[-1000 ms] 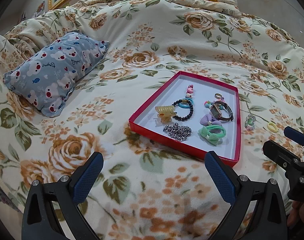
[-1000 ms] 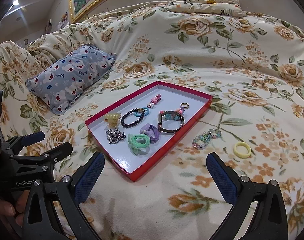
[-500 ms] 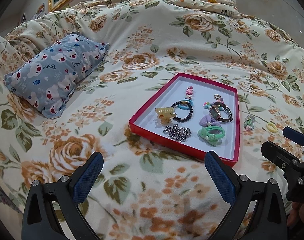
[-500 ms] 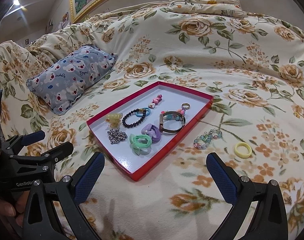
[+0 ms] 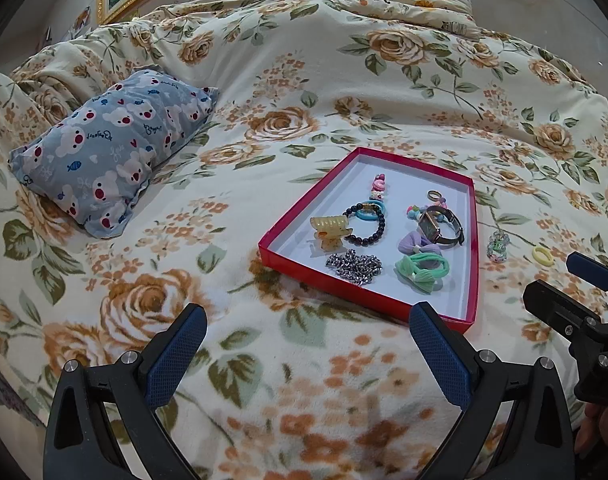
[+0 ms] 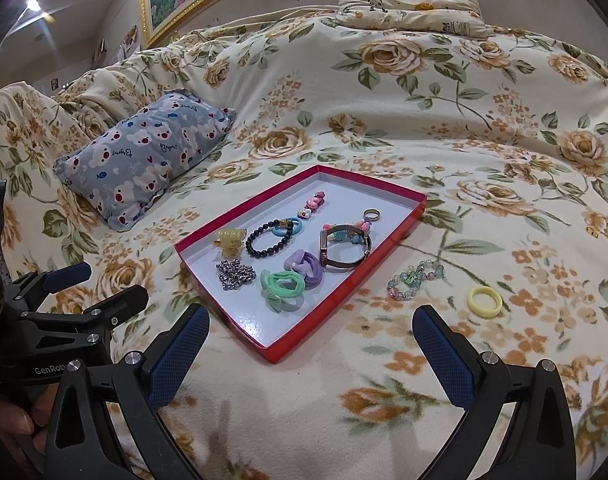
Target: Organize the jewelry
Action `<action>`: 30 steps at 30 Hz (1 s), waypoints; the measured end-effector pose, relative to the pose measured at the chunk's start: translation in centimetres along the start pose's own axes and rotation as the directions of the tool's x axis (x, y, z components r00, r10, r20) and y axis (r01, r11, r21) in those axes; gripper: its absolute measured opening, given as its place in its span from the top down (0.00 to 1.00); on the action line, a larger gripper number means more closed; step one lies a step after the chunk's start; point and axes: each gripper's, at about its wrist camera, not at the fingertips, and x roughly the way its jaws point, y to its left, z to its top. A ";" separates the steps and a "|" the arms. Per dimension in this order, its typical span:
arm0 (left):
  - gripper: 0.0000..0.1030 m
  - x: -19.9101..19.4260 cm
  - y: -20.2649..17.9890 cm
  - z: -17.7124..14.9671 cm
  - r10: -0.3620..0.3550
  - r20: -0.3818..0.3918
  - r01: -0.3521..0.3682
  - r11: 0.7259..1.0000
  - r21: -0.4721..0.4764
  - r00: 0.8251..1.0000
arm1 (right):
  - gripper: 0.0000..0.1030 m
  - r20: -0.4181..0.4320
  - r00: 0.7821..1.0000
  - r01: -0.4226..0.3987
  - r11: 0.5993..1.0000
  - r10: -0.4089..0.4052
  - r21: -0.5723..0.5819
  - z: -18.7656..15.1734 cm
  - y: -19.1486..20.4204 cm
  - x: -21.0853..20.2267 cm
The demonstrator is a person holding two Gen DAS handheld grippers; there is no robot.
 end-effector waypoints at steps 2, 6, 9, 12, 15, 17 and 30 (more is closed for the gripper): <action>0.01 0.0 0.0 0.0 -0.001 -0.002 0.001 1.000 0.000 1.000 | 0.01 -0.001 1.000 0.000 1.000 0.000 0.001 0.0 0.0 0.0; 0.01 0.0 0.0 -0.1 -0.002 -0.005 0.002 1.000 0.001 1.000 | 0.01 0.000 1.000 -0.001 1.000 0.001 0.001 0.0 0.1 -0.1; 0.01 0.0 0.0 0.0 0.000 -0.002 0.000 1.000 0.002 1.000 | 0.01 0.000 1.000 0.000 1.000 0.000 0.001 0.0 0.1 0.0; 0.01 0.1 0.0 0.0 -0.001 0.000 0.001 1.000 0.001 1.000 | 0.01 -0.001 1.000 0.000 1.000 0.000 0.001 0.0 0.0 0.0; 0.01 0.2 0.0 0.0 -0.001 0.000 0.001 1.000 0.001 1.000 | 0.01 -0.003 1.000 -0.003 1.000 0.003 0.000 0.1 0.1 -0.1; 0.01 0.1 0.0 0.0 -0.001 -0.001 0.001 1.000 0.001 1.000 | 0.01 -0.002 1.000 -0.002 1.000 0.002 0.000 0.0 0.1 -0.1; 0.01 0.2 -0.2 0.1 -0.003 0.000 0.003 1.000 0.006 1.000 | 0.01 -0.003 1.000 -0.002 1.000 0.002 0.000 0.1 0.1 0.0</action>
